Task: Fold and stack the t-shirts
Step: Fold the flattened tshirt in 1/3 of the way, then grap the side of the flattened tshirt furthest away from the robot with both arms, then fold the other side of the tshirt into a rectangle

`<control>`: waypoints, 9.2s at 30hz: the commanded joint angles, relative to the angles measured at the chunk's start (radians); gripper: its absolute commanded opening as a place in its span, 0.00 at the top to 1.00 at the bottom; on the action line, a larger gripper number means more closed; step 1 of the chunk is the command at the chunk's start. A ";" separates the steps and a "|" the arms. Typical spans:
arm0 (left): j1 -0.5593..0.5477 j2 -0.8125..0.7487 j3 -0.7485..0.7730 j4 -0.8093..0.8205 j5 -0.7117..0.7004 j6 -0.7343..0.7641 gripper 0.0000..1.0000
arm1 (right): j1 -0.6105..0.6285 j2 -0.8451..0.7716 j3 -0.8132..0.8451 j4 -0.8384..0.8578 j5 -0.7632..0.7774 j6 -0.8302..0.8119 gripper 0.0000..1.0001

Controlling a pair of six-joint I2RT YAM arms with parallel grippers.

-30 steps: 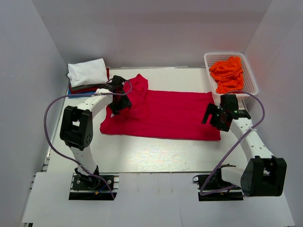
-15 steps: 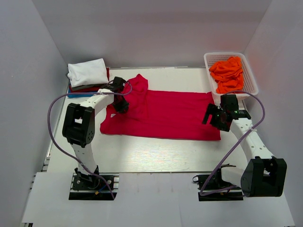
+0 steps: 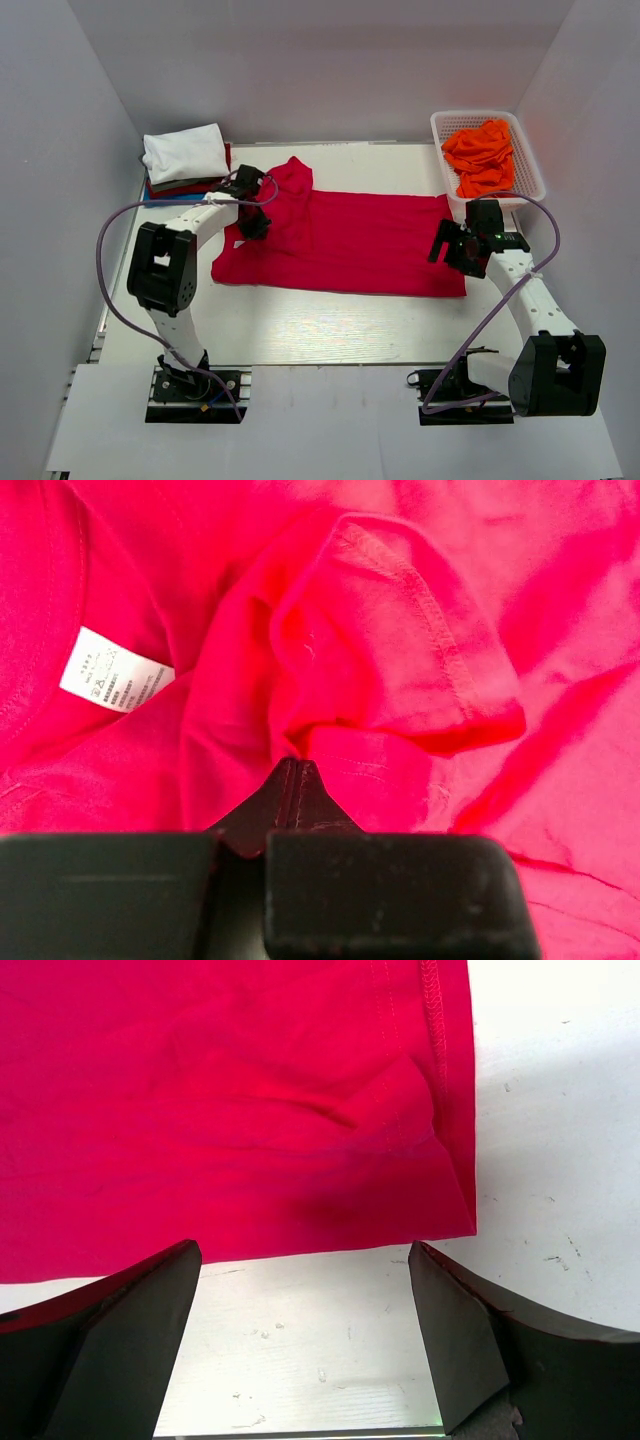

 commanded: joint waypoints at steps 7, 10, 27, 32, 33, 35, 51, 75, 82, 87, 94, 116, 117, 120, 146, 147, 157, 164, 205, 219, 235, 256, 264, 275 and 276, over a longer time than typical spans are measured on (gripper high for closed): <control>-0.008 -0.076 -0.003 0.193 0.074 0.200 1.00 | 0.000 0.001 -0.003 -0.001 0.013 -0.012 0.10; 0.002 -0.053 0.011 0.210 0.092 0.209 1.00 | 0.000 0.001 0.000 0.000 0.013 -0.011 0.10; 0.002 0.122 0.262 0.087 0.068 0.301 0.12 | 0.000 0.003 0.028 -0.020 0.032 -0.008 0.10; -0.007 0.077 0.291 0.043 0.068 0.322 0.00 | 0.003 -0.022 0.040 0.006 -0.019 -0.014 0.10; -0.007 0.054 0.275 0.043 0.068 0.322 0.00 | 0.003 -0.044 0.036 0.011 -0.039 -0.012 0.10; 0.004 -0.037 0.233 0.069 0.090 0.309 0.00 | 0.006 -0.072 0.013 0.037 -0.086 0.000 0.10; 0.088 -0.269 -0.476 0.264 -0.004 0.049 0.00 | -0.003 0.165 -0.151 0.255 -0.173 0.054 0.10; 0.093 -0.852 -0.525 -0.093 0.062 -0.041 0.00 | 0.009 -0.224 -0.160 0.094 -0.139 0.031 0.10; 0.093 -0.315 -0.088 -0.029 -0.051 0.139 0.00 | 0.009 -0.040 0.092 0.100 -0.087 -0.047 0.10; 0.093 -0.001 0.258 -0.026 -0.071 0.273 0.05 | 0.021 0.118 0.226 0.115 -0.054 -0.077 0.10; 0.093 0.312 0.555 -0.074 -0.109 0.365 0.39 | 0.046 0.309 0.373 0.149 -0.005 -0.095 0.10; 0.111 0.382 0.721 -0.105 -0.092 0.515 1.00 | 0.130 0.765 0.703 0.083 0.311 -0.025 0.10; 0.111 0.382 0.741 -0.120 -0.092 0.534 1.00 | 0.133 0.808 0.738 0.085 0.321 -0.008 0.10; 0.111 0.360 0.759 -0.140 -0.092 0.572 1.00 | 0.138 0.854 0.779 0.094 0.344 0.049 0.10; 0.111 0.144 0.509 -0.181 -0.117 0.513 1.00 | 0.142 1.025 0.807 0.250 0.354 0.156 0.32; 0.111 0.115 0.494 -0.171 -0.117 0.500 1.00 | 0.145 1.020 0.797 0.261 0.354 0.153 0.34; 0.111 -0.086 0.226 -0.152 -0.104 0.388 1.00 | 0.155 0.913 0.665 0.318 0.375 0.146 1.00; 0.111 -0.325 -0.047 -0.131 -0.095 0.235 1.00 | 0.167 0.714 0.493 0.347 0.404 0.129 1.00; 0.088 -0.893 -0.720 -0.378 -0.143 -0.414 0.82 | 0.086 0.227 0.022 0.339 0.360 0.129 0.94; 0.088 -0.985 -0.356 -0.505 -0.193 -0.203 0.00 | 0.061 0.147 0.062 0.177 0.299 0.157 0.10; 0.018 -0.662 -0.463 -0.046 0.187 0.061 0.36 | 0.110 -0.002 -0.092 0.290 -0.067 0.064 0.10; -0.182 -0.531 -0.453 -0.114 0.110 -0.061 0.98 | 0.110 -0.038 -0.128 0.264 -0.030 0.068 0.10; -0.361 -0.551 -0.517 -0.181 0.170 -0.196 1.00 | 0.107 -0.086 -0.177 0.270 -0.021 0.055 0.10; -0.559 -0.464 -0.381 -0.295 0.178 -0.251 0.40 | 0.107 -0.106 -0.216 0.286 -0.021 0.042 0.10; -0.571 -0.464 -0.368 -0.295 0.178 -0.251 0.37 | 0.107 -0.107 -0.219 0.289 -0.016 0.040 0.10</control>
